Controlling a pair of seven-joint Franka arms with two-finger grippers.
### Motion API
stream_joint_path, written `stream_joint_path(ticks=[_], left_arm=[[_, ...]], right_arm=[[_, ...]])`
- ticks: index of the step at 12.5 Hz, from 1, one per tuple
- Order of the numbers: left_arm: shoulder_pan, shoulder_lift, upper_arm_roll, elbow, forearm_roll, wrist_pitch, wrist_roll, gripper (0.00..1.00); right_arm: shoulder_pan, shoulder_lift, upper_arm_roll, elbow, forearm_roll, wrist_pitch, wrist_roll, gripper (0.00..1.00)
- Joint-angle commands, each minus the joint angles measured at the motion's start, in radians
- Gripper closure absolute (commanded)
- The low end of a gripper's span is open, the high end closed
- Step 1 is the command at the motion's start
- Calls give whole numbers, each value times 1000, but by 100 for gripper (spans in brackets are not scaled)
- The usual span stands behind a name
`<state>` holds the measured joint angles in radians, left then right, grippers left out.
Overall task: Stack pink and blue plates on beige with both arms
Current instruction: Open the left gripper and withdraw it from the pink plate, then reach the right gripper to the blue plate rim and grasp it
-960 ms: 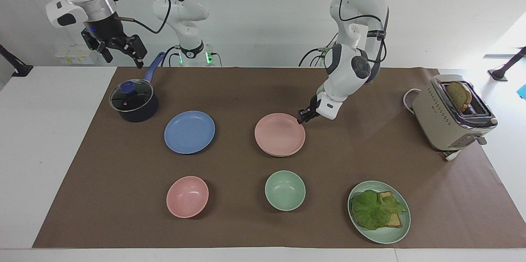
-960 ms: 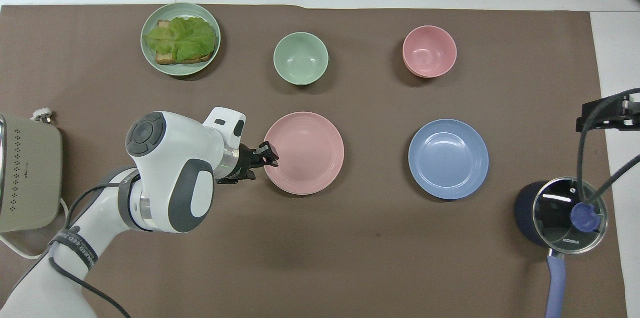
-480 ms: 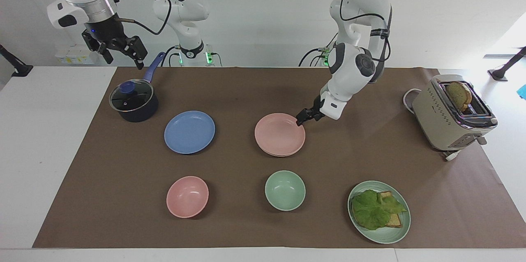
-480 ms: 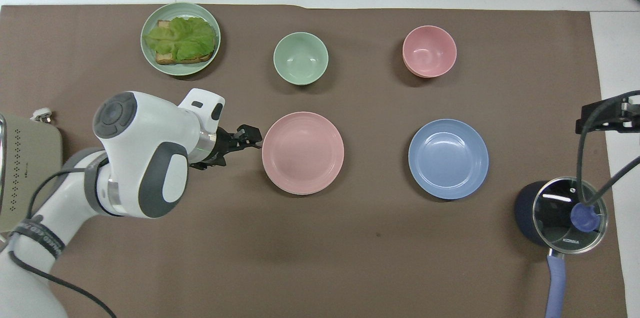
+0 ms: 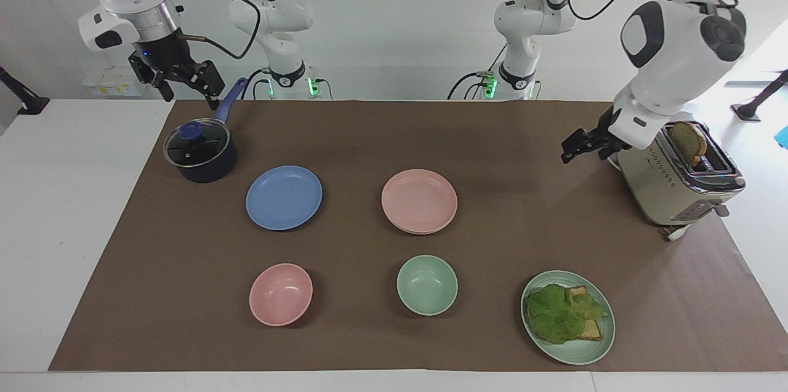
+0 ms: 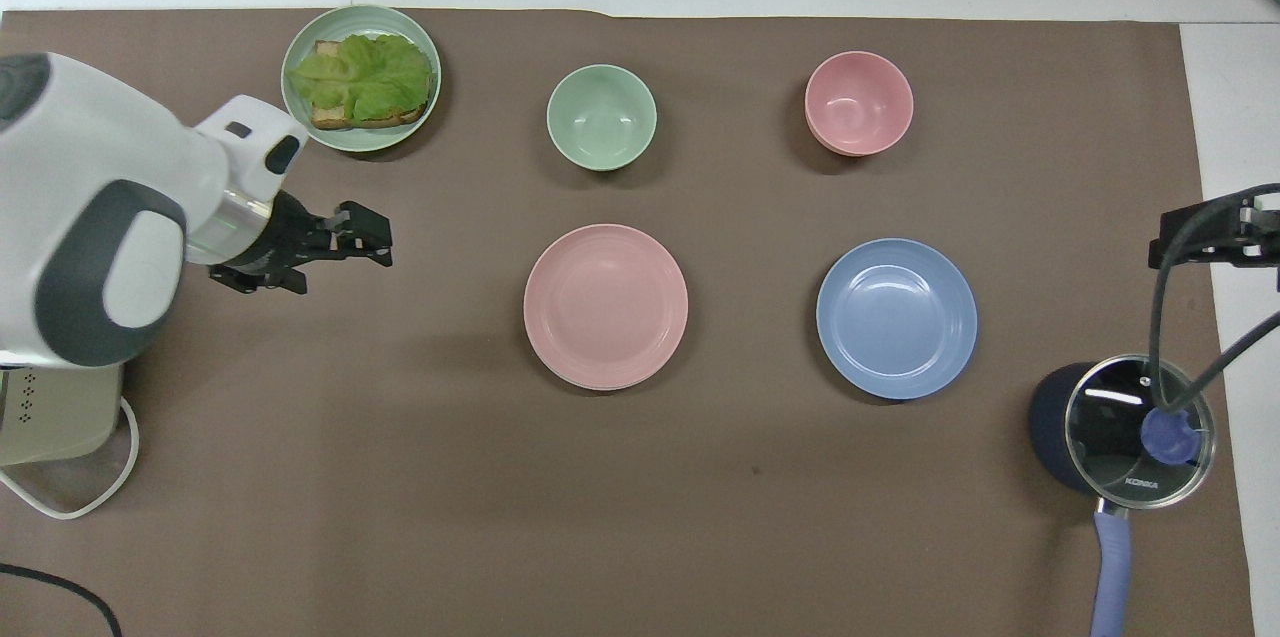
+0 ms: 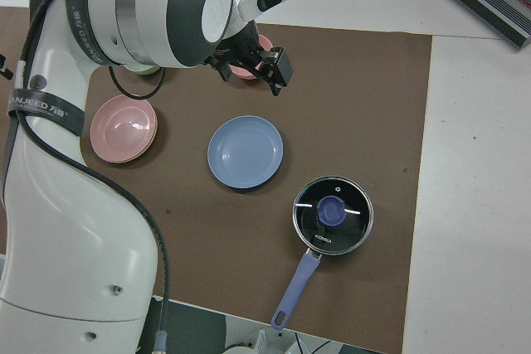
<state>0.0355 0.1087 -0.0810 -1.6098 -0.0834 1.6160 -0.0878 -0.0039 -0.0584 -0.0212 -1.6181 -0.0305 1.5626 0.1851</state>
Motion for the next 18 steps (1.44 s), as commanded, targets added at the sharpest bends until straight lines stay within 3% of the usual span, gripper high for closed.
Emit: stream_joint_path(ticks=[1,7,10,15,18], left_arm=[[26,0,-5,94,86,-103,149,0],[23,-128,-17,133,79,-111,151,0],[27,-138,-10,126,77,-116,152,0],[24,-138,-11,123,77,-119,152,0],[26,-138,-11,123,77,-119,152,0]], right_arm=[[-5,-70,1,-172,18,120,-38,0],[-14,-55,0,-458,17,431,-62,0],[-39,0,0,-612,17,673,-124,0],[-50,78,0,-660,17,752,-154,0],[-48,132,1,-671,18,815,-154,11]])
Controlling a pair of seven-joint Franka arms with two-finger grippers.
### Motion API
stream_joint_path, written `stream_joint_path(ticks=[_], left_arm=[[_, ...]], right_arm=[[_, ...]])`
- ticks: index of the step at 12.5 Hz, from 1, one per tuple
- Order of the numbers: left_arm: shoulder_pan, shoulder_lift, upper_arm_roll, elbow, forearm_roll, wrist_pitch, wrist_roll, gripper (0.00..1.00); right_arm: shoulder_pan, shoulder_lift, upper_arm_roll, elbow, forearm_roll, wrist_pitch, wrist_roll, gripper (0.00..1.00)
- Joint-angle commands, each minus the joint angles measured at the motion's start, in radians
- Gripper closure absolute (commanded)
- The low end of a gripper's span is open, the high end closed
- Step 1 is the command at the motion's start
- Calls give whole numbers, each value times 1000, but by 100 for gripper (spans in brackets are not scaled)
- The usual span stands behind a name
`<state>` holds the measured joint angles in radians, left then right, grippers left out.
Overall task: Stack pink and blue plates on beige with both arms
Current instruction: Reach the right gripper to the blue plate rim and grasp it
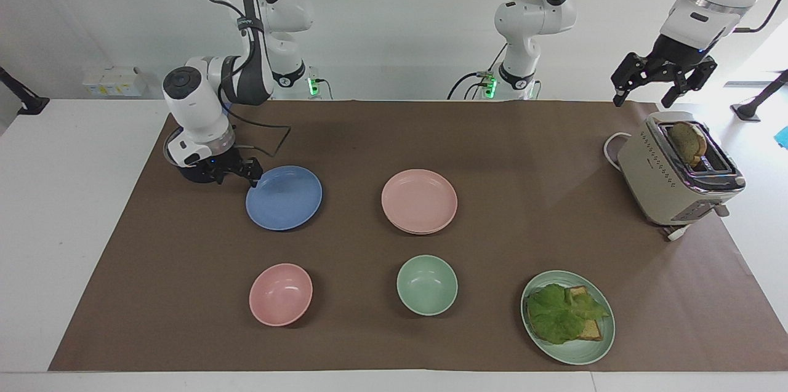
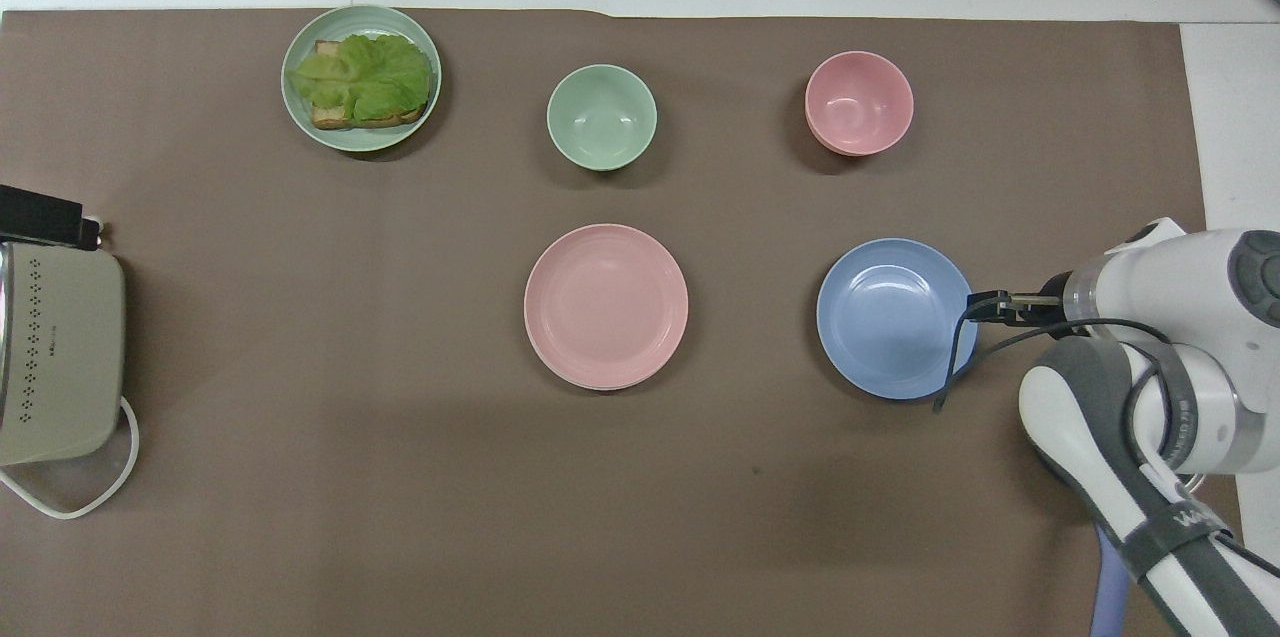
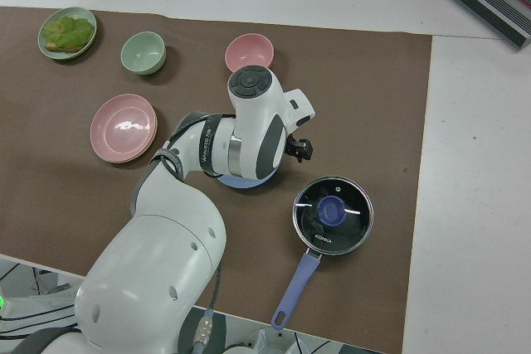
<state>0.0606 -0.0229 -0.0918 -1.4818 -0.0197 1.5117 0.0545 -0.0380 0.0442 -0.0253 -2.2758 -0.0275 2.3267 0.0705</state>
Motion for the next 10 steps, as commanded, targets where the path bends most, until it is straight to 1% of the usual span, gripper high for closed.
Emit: stream_joint_path(ticks=[1,3,4,6,7,8,10], left_arm=[[1,-6,0,-5,14,-15,10,0],[1,-6,0,-5,14,-15,10,0],[1,-6,0,-5,14,-13,10,0],[1,-6,0,-5,14,-15,10,0],[1,-6,0,-5,14,-15,10,0],[1,-6,0,-5,14,-15,10,0],[1,-6,0,-5,14,-15,10,0]], right_arm=[[-13,43,5,-13,15,69,-40,13],[-14,57,7,-16,17,71,-43,19],[-13,57,7,-16,29,71,-50,20],[-6,60,7,-21,61,69,-72,27],[-6,60,7,-24,76,69,-93,33],[-6,60,5,-24,99,69,-110,43],[-7,62,5,-24,135,69,-112,86]])
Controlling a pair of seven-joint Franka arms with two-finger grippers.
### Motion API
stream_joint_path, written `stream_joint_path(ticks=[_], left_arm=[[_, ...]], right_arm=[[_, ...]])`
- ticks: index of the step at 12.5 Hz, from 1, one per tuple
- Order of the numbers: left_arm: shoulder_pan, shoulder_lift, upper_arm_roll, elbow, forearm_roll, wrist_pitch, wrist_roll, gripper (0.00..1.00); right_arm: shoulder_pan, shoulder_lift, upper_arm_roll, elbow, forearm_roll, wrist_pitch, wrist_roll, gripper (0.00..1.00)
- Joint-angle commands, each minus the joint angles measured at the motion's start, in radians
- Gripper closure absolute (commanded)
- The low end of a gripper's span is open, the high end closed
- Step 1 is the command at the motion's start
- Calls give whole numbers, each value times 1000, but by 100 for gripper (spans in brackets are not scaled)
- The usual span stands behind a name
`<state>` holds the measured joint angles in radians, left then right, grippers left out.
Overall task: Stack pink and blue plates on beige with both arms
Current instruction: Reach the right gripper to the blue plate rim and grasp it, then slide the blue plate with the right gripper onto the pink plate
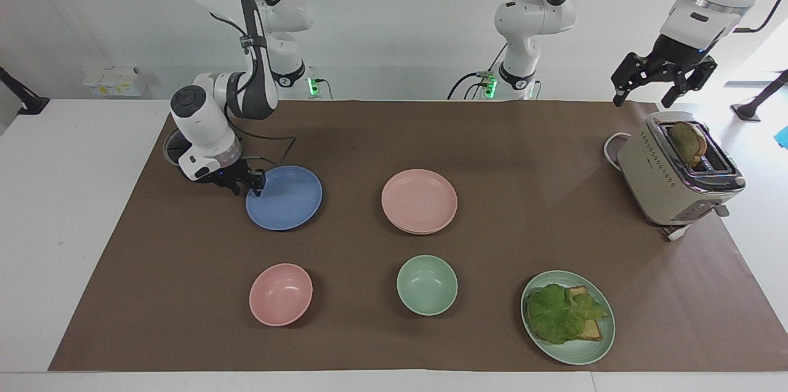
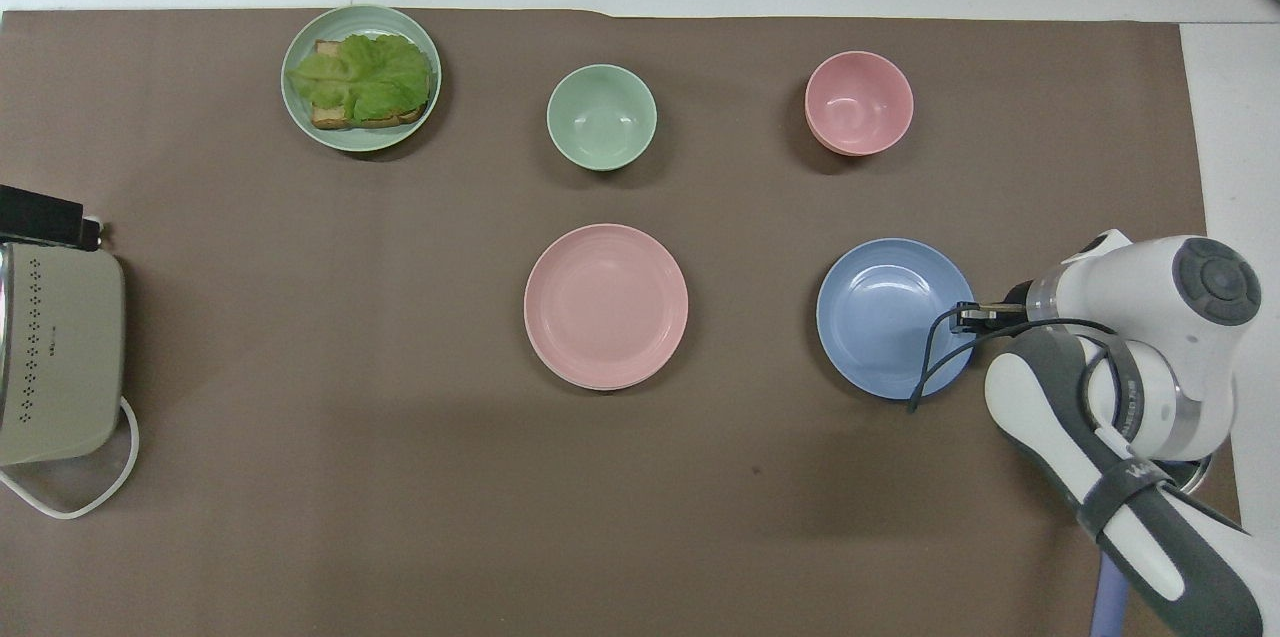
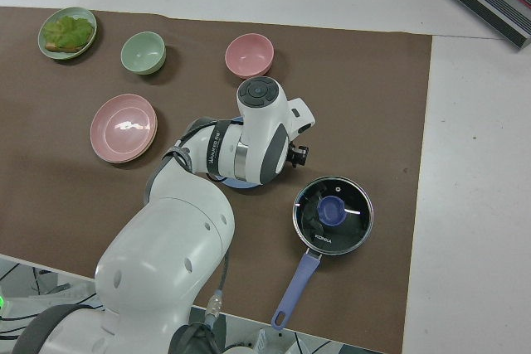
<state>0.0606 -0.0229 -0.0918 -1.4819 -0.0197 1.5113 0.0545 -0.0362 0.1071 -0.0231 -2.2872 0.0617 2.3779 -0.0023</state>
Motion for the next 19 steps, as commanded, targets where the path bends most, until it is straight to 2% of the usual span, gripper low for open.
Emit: stream_joint_path(ticks=[1,5,7,11,14,19], left_arm=[[1,-6,0,-5,14,-14,10,0],[1,-6,0,-5,14,-14,10,0],[1,-6,0,-5,14,-14,10,0],[1,-6,0,-5,14,-14,10,0],[1,-6,0,-5,14,-14,10,0],[1,-6,0,-5,14,-14,10,0]], right_arm=[[-10,-1,3,-11,64,17,-39,99],[-10,-17,5,2,86,-6,-41,100],[-2,-70,8,3,87,-34,-50,100],[38,-155,15,37,237,-143,-54,100],[145,-153,15,58,250,-140,7,100],[379,-101,15,101,231,-56,296,100]])
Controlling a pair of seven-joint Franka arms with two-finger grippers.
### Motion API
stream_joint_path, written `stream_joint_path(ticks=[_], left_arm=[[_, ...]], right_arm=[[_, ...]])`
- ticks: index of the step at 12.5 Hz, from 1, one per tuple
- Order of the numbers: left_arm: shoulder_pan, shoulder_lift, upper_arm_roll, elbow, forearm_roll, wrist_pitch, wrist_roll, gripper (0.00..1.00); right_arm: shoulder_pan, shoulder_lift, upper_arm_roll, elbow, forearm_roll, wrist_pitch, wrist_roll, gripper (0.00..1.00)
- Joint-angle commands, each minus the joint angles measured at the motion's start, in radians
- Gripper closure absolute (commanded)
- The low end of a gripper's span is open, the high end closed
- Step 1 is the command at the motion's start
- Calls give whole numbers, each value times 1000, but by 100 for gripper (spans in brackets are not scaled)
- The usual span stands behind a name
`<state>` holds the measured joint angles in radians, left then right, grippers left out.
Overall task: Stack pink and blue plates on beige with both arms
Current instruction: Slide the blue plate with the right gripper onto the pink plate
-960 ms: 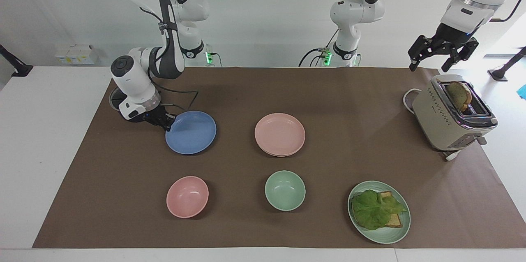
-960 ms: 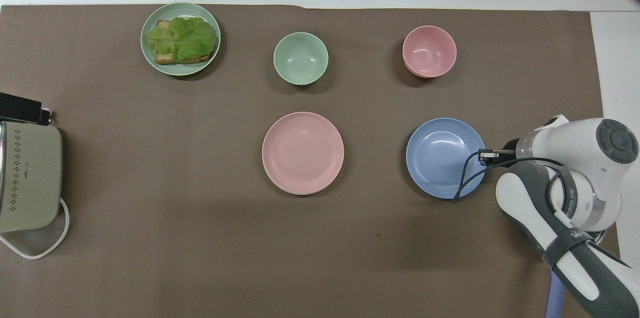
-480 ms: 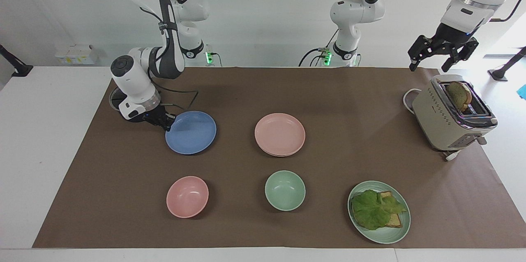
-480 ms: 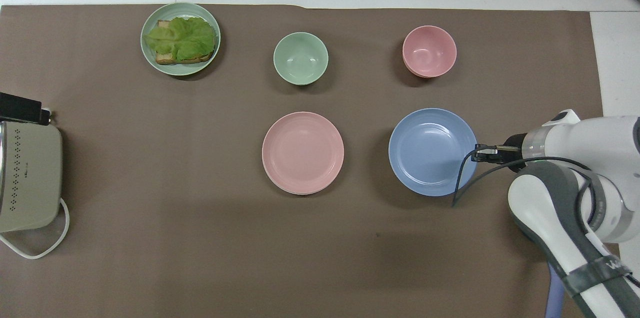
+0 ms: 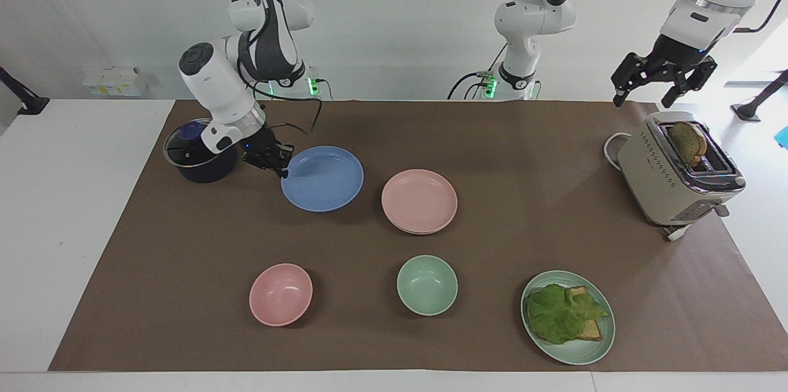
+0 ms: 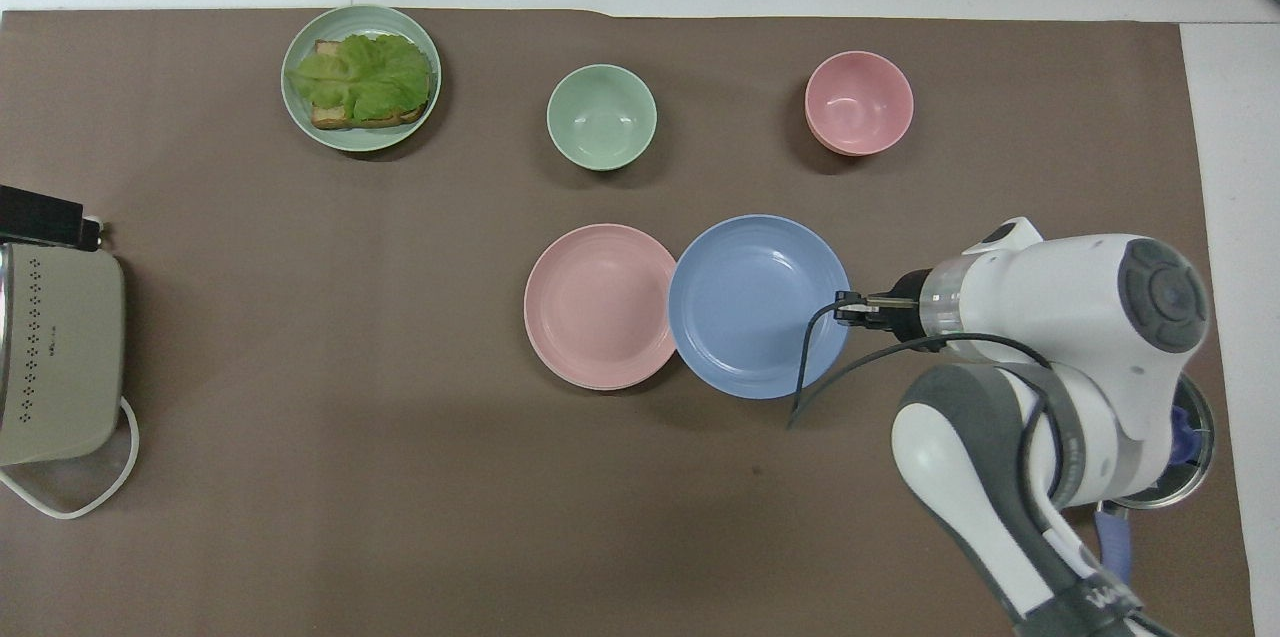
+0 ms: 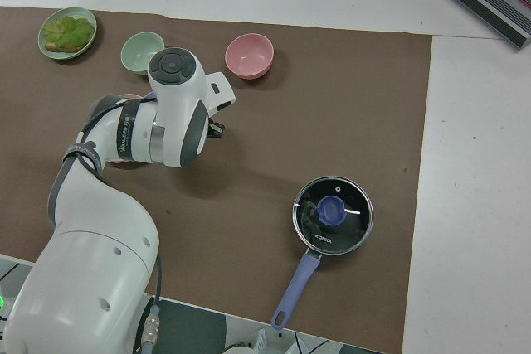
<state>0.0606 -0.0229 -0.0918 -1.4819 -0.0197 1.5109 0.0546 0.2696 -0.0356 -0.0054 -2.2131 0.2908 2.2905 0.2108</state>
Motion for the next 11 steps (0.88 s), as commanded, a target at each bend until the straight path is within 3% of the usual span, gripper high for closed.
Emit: stream_joint_path(ticks=[1,7,11], left_arm=[[1,-6,0,-5,14,-14,10,0],[1,-6,0,-5,14,-14,10,0],[1,-6,0,-5,14,-14,10,0]], right_arm=[[112,55,-2,30,1,56,123,100],[184,222,-2,209,-58,75,235,100],[212,244,-2,190,-58,70,277,100]])
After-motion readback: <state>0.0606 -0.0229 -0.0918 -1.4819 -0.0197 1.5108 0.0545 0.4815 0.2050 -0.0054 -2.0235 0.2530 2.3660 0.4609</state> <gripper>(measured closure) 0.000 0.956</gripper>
